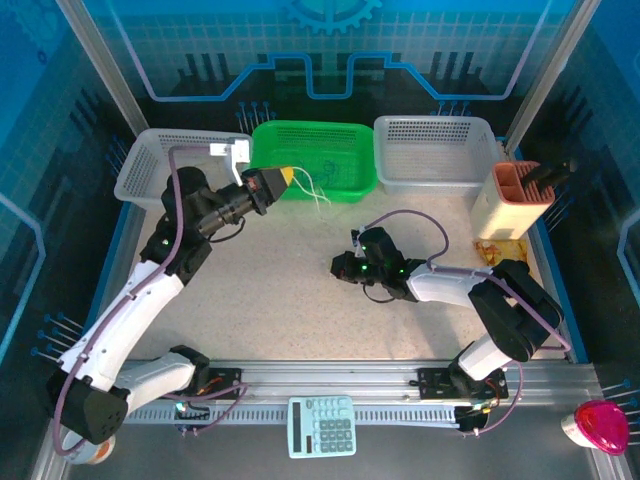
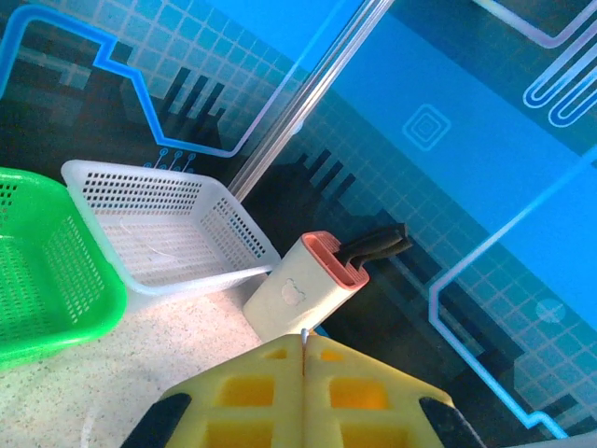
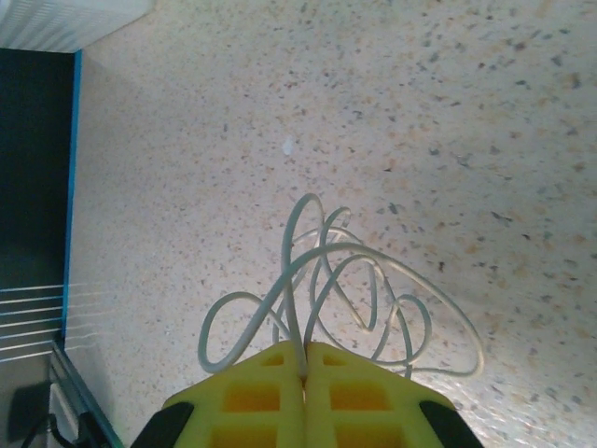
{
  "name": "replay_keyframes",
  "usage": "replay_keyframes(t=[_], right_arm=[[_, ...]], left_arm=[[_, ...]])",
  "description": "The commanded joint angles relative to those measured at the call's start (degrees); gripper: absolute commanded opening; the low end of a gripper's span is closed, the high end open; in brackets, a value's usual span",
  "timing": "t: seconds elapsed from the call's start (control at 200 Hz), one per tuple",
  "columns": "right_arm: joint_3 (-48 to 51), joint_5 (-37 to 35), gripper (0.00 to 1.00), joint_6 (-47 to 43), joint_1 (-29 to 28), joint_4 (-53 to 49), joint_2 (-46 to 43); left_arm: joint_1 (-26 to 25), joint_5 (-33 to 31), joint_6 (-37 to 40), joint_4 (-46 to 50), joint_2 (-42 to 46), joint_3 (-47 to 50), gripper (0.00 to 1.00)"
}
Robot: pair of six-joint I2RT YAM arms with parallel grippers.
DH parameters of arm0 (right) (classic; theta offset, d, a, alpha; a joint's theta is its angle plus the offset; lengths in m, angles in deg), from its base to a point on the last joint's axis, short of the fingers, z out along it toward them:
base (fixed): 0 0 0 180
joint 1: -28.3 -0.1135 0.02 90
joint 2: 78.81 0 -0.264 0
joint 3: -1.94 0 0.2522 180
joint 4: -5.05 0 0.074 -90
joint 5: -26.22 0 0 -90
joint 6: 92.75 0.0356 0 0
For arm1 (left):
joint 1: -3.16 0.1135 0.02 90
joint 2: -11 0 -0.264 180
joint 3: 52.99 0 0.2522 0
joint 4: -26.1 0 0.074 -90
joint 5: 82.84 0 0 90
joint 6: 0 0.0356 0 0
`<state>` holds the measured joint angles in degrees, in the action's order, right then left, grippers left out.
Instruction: Untangle the cables
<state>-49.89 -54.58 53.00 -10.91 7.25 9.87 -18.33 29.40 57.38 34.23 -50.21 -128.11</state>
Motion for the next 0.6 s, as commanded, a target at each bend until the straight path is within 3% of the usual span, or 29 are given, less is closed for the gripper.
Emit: replay_keyframes(t=[0.0,0.165,0.345,0.485,0.595], right_arm=[[0.44,-2.1,0.0,0.08,0.45,-3.4,-0.97],[0.5,-1.79,0.0,-0.47,0.27,-4.25,-1.55],[-1.91,-2.57,0.45,-3.32,-1.17,-9.76,-5.53],[-4.78,-4.35,0.6,-6.67,-2.31,-16.09,-10.68],[-6.6,-6.13,0.66,-8.83,-2.64,-21.19,-15.56]], left_arm=[[-0.02,-1.1,1.68,1.01,1.1,-3.58,0.0],[0.05,-1.07,2.84,2.56,0.64,-8.26,0.0],[0.05,-0.92,3.57,3.95,0.33,-10.2,0.0],[0.04,-0.74,3.4,3.71,0.69,-8.1,0.0],[0.06,-0.97,3.53,3.81,0.9,-5.79,0.0]])
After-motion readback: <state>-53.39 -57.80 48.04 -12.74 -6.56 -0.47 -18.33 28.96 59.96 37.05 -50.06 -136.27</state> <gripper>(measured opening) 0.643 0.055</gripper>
